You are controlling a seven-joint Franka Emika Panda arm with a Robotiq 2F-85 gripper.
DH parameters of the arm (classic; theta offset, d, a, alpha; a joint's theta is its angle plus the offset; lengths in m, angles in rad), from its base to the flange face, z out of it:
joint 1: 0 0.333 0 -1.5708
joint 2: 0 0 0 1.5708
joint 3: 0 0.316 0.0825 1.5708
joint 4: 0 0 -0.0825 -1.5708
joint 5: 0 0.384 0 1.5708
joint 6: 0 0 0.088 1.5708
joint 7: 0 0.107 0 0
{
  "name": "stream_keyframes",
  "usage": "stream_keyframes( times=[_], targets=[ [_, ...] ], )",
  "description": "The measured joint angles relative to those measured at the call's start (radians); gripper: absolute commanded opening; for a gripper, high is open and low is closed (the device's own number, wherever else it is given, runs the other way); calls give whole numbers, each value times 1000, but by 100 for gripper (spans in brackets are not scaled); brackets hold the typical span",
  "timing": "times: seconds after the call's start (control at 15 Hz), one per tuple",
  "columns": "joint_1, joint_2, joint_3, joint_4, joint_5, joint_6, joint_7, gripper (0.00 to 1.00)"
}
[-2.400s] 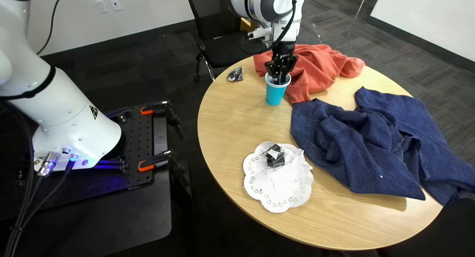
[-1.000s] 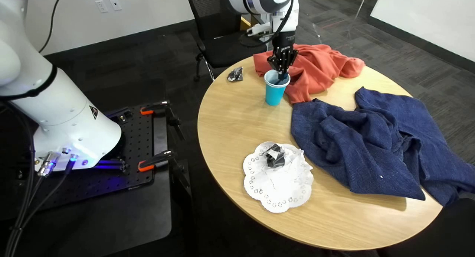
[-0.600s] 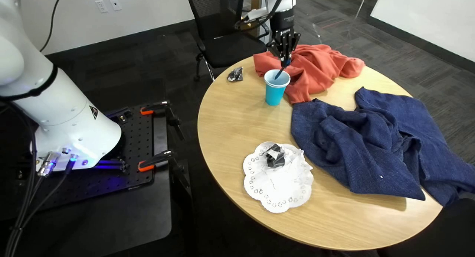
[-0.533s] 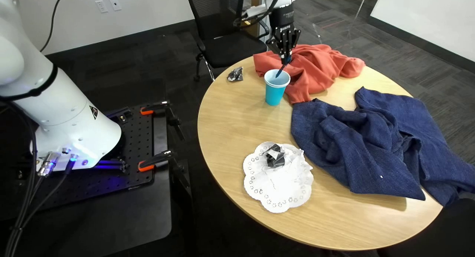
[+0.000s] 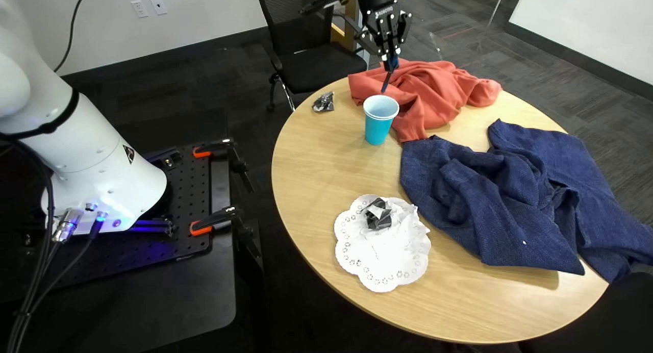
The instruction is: Take the pen out of the light blue cup
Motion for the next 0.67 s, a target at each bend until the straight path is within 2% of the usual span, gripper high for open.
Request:
stream_keyframes(
  times=[0.33,0.67],
  targets=[
    [-98,-137,76,-125,1,-26,-36,3],
    [-188,-176,126,-199,100,-26,-226,3]
  ],
)
